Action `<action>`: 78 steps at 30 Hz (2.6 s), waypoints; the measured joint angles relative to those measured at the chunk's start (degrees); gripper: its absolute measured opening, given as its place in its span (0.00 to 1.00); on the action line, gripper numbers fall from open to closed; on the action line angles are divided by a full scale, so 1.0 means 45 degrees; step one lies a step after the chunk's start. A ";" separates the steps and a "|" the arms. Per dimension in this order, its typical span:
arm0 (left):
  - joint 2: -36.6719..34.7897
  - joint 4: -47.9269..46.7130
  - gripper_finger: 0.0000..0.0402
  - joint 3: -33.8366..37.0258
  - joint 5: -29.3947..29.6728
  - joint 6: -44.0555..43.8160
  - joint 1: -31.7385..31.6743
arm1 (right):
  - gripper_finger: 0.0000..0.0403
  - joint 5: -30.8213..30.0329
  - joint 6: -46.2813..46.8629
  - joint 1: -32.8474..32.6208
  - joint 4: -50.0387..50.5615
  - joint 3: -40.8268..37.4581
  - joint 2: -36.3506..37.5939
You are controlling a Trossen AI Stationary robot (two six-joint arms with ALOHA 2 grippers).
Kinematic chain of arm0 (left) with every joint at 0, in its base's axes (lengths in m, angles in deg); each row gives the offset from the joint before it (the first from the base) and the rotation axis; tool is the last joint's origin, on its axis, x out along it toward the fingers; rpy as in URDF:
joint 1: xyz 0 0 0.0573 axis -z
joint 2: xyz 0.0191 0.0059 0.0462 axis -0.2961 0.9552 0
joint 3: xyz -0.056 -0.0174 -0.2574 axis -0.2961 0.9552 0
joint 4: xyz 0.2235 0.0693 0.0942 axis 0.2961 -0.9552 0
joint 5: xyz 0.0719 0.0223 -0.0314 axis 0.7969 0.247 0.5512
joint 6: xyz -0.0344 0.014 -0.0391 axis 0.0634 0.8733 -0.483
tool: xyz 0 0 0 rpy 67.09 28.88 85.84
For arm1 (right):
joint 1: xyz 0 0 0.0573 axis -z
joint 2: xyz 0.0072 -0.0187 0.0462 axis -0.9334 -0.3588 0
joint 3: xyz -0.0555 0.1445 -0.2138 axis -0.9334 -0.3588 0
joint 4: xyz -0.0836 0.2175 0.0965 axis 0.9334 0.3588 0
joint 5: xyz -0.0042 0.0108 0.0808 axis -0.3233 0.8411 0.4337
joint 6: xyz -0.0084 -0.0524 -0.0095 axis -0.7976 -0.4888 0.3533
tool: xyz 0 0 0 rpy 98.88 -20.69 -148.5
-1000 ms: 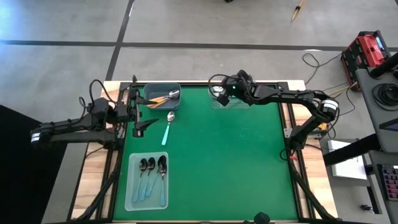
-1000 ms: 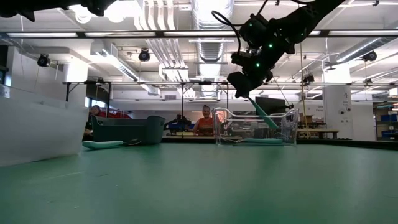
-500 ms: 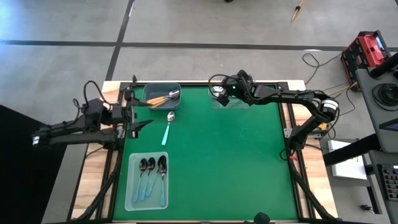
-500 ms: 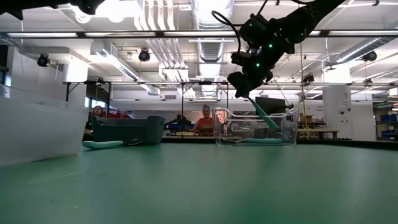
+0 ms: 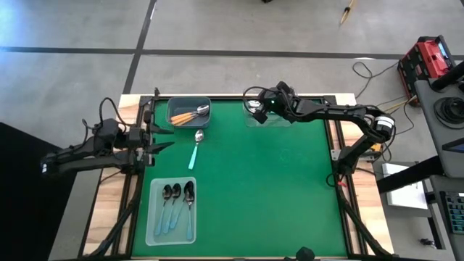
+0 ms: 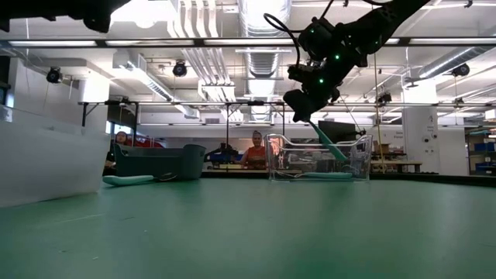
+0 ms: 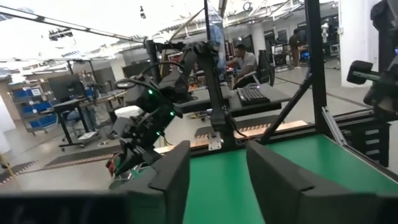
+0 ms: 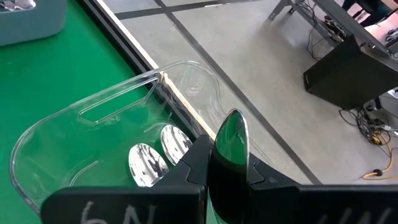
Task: Sort silverware by color (type)
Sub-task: Put the light blue spoon into the transparent bin
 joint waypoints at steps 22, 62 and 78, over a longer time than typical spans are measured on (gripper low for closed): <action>-0.3234 -0.0738 0.01 0.0835 -0.0002 -0.0017 0.0000 | 0.03 0.0000 -0.0120 0.0000 -0.0010 0.0000 -0.0005; -0.3415 -0.0432 0.00 0.1298 0.0149 -0.0144 -0.0002 | 0.03 -0.0478 -0.1183 -0.0017 -0.1030 -0.0005 0.0003; -0.3401 -0.0430 0.00 0.1298 0.0163 -0.0119 0.0000 | 0.03 -0.0469 -0.1009 -0.0029 -0.1075 -0.0005 -0.0621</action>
